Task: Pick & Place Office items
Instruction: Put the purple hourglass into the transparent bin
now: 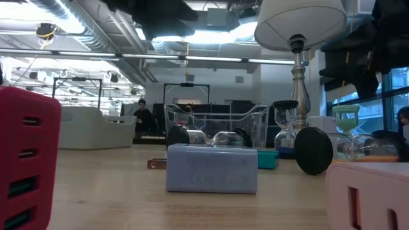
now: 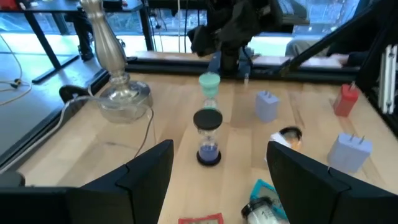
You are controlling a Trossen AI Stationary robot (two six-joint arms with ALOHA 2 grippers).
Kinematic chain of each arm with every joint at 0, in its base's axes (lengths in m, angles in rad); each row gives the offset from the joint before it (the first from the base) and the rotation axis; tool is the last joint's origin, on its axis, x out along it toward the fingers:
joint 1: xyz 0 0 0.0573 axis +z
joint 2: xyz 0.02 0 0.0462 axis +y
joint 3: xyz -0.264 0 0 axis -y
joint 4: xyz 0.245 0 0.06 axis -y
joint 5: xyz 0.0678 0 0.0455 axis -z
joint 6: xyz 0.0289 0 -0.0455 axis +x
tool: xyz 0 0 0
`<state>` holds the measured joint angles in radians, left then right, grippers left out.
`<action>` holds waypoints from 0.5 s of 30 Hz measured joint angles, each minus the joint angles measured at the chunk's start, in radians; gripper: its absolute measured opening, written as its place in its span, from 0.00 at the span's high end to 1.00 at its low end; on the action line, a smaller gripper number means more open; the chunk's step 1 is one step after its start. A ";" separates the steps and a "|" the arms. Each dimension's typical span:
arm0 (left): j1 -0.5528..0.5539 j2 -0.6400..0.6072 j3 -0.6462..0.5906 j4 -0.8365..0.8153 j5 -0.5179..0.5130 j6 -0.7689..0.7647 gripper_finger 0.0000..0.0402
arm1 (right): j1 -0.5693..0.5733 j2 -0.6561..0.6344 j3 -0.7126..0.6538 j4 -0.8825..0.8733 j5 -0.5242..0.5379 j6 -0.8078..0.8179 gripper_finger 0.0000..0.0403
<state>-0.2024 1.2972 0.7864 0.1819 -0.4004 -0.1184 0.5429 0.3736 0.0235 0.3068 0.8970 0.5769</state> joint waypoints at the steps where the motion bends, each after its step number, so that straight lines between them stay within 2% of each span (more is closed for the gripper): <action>1: 0.000 0.000 0.000 -0.006 0.000 0.001 0.36 | -0.001 0.000 0.000 -0.001 0.000 0.011 0.28; 7: 0.001 0.000 0.000 -0.007 0.000 0.003 0.36 | -0.003 0.000 0.000 0.000 -0.016 0.051 0.28; 12: 0.001 0.000 0.000 -0.007 -0.001 0.046 0.36 | -0.012 0.000 0.003 0.007 -0.036 0.144 0.28; 15: 0.001 0.000 0.000 -0.007 -0.011 0.075 0.36 | -0.027 0.002 0.030 0.007 -0.049 0.115 0.28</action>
<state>-0.2012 1.2972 0.7860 0.1749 -0.4117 -0.0436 0.5156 0.3754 0.0536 0.3140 0.8482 0.6915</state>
